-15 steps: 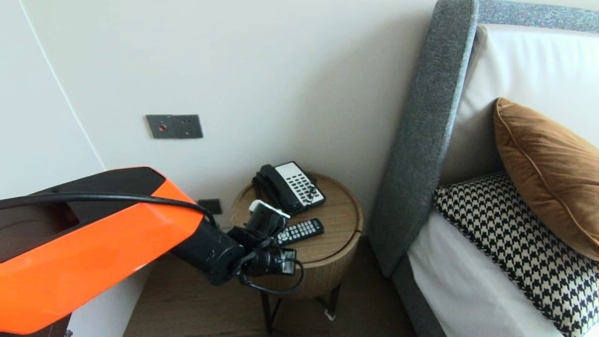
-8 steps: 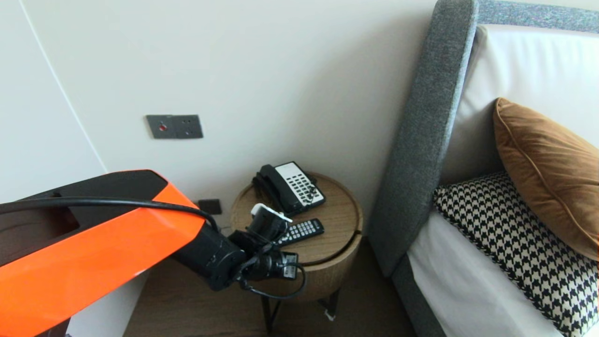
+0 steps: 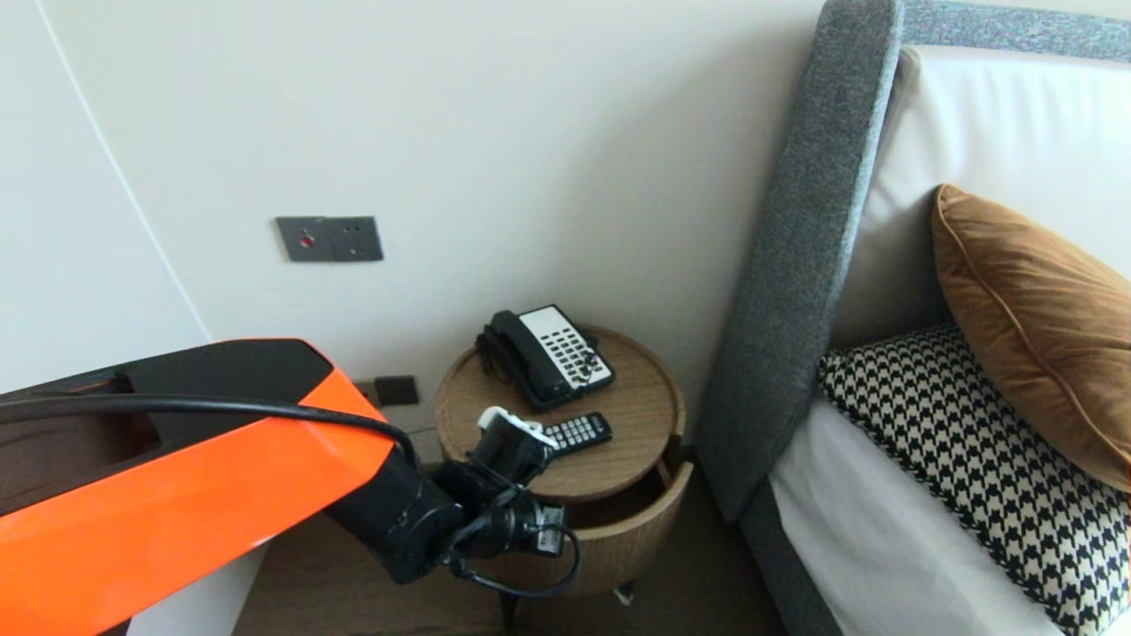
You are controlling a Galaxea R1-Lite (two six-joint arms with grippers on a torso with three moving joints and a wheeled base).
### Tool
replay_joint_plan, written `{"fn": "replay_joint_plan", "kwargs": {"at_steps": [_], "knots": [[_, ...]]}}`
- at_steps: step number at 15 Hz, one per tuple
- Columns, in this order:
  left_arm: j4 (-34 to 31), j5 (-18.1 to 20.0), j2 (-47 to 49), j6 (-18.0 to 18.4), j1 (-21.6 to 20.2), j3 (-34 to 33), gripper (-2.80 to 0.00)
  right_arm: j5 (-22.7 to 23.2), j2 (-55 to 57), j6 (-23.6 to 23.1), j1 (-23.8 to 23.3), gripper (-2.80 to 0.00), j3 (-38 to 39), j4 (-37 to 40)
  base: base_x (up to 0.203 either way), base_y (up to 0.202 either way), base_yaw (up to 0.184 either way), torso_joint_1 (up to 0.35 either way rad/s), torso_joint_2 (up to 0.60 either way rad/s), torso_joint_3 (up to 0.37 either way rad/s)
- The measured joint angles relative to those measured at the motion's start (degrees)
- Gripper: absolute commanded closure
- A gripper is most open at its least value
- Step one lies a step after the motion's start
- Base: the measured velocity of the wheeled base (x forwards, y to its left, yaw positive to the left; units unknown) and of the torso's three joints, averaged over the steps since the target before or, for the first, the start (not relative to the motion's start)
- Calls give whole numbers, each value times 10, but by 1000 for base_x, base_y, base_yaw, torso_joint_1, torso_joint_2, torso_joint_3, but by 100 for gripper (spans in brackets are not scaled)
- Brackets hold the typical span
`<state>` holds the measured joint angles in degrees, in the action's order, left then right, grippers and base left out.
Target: Open the nightstand drawer
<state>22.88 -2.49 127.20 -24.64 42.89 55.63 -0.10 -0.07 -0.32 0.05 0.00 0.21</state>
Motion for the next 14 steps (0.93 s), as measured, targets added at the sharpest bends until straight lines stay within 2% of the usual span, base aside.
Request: {"fn": "replay_joint_plan", "kwargs": {"at_steps": [9,14], "knots": [[43,4,-12,-6,42,-79,0,0,0,0,0,0,0,0,0,0,0,0,0,0],[60,3,-15,-7,81,-112,0,0,0,0,0,0,0,0,0,0,0,0,0,0]]}}
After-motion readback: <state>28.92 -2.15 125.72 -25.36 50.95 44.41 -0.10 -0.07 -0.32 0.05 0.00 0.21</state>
